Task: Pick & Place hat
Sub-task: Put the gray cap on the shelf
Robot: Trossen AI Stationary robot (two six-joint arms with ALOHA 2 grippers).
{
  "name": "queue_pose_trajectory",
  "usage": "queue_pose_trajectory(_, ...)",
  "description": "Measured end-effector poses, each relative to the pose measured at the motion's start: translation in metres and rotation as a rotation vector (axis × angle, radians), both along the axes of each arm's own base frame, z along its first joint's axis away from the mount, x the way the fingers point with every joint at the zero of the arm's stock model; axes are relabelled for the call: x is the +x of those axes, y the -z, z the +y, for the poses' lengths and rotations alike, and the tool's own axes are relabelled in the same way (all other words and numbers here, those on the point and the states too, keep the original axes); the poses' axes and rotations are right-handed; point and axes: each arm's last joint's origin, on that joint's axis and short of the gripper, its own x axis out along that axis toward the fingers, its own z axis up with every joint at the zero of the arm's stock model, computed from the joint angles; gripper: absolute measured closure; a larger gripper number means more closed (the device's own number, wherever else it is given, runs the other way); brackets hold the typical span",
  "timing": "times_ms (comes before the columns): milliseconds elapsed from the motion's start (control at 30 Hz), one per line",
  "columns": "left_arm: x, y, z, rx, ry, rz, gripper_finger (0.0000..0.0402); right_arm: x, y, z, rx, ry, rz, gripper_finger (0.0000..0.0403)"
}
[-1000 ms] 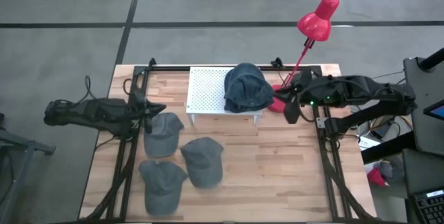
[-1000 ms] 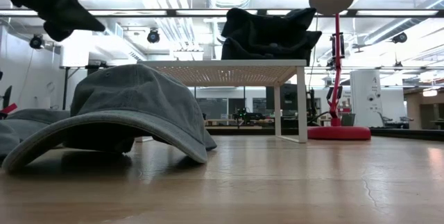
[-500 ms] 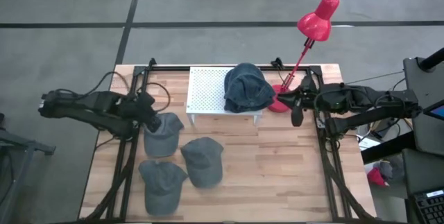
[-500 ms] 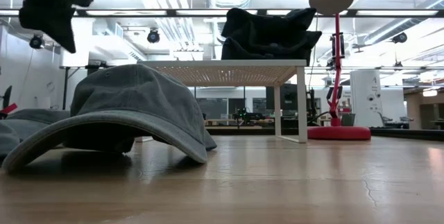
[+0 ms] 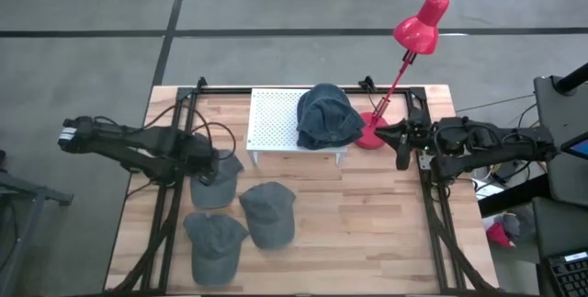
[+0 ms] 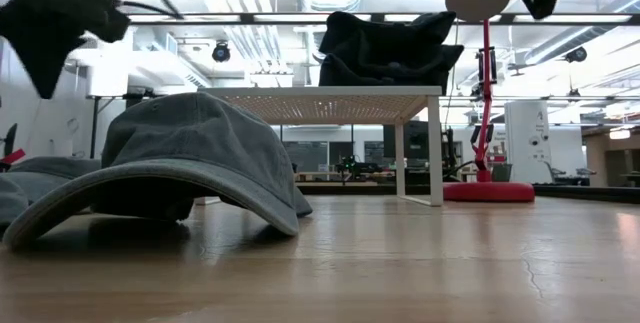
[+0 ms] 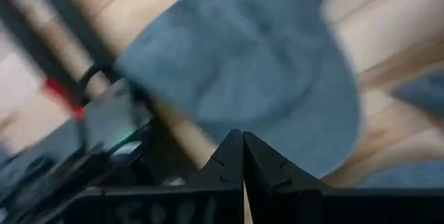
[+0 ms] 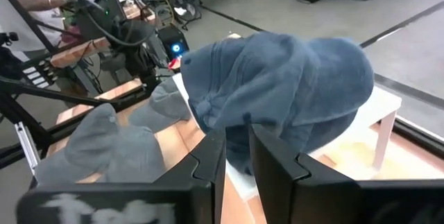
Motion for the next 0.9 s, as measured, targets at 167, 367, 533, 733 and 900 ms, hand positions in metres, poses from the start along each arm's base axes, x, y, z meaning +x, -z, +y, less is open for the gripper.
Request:
queue_pose_trajectory(167,-0.003,0.0,0.0,0.0,-0.107,0.024,0.0401,0.001,0.021,0.001,0.009,-0.016,-0.048,0.0349)
queue_pose_trajectory(367,-0.003,0.0,0.0,-0.005,-0.159,0.019,0.0401,0.002,0.046,0.002,0.026,-0.055,-0.143,0.035)
queue_pose_trajectory(533,-0.003,0.0,0.0,-0.005,-0.16,0.018,0.0401,-0.002,0.059,0.001,0.027,-0.054,-0.156,0.035)
queue_pose_trajectory(733,-0.001,0.001,0.0,-0.009,-0.16,-0.004,0.0401,-0.011,0.056,0.0,-0.031,-0.064,-0.18,0.0348)
queue_pose_trajectory(900,0.004,0.001,0.0,-0.01,-0.151,-0.049,0.0401,-0.018,0.06,0.0,-0.093,-0.077,-0.124,0.0342)
